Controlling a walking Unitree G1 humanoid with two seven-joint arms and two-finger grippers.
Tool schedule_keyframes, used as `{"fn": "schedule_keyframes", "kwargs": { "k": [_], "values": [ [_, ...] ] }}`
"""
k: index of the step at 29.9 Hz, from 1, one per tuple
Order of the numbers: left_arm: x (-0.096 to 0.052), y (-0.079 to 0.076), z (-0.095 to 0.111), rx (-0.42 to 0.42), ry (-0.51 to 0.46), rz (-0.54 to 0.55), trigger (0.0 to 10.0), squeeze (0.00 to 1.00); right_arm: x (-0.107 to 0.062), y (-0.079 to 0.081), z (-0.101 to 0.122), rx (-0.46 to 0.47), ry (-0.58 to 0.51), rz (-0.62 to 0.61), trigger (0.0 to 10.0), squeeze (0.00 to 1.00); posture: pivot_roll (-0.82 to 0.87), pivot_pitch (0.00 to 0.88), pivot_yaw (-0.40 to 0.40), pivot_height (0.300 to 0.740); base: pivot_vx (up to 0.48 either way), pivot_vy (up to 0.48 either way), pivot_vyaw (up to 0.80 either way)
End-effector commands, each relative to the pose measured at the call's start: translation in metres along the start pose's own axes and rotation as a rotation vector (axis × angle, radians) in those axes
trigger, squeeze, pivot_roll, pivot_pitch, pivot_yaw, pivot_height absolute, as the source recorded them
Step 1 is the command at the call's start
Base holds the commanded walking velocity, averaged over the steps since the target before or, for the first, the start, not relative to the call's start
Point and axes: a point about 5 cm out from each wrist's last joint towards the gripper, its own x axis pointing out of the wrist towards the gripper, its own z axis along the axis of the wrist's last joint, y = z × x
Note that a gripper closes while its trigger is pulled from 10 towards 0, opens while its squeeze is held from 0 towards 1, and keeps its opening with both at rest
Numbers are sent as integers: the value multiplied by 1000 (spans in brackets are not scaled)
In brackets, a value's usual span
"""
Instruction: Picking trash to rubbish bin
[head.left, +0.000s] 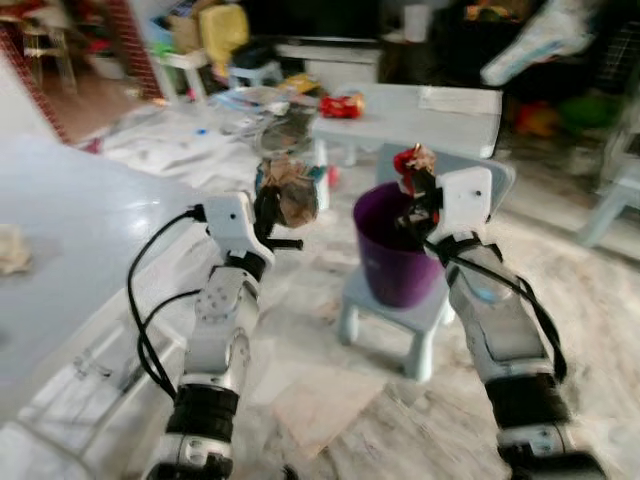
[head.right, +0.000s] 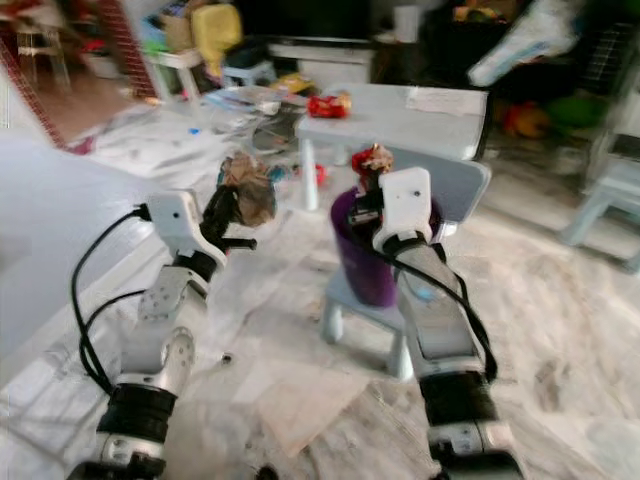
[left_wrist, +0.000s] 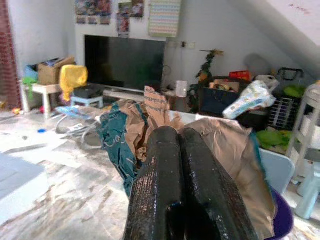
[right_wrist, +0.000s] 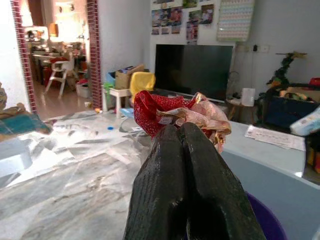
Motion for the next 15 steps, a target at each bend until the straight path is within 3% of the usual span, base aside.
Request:
{"fn": "schedule_keyframes", "kwargs": {
  "k": [1,3,5,6,15],
  "values": [
    [3,1,6,29,-19,-5,0,0,2,1,3,1,-12,3,10000,0,-70,61,74,740,480,0,0],
    [3,2,7,12,-25,4,0,0,2,1,3,2,-13,3,10000,0,-70,61,74,740,480,0,0],
    [2,1,8,-6,-34,3,1412,0,2,1,3,2,-12,2,10000,0,-70,61,74,740,0,0,0],
    [2,1,8,1,-33,-4,1529,0,1,1,2,2,-12,1,10000,0,-66,62,76,740,0,0,0],
    [2,-2,7,-4,-33,-15,1255,0,2,0,2,-4,-1,-7,10000,0,-67,61,75,740,0,0,0]
  ]
}}
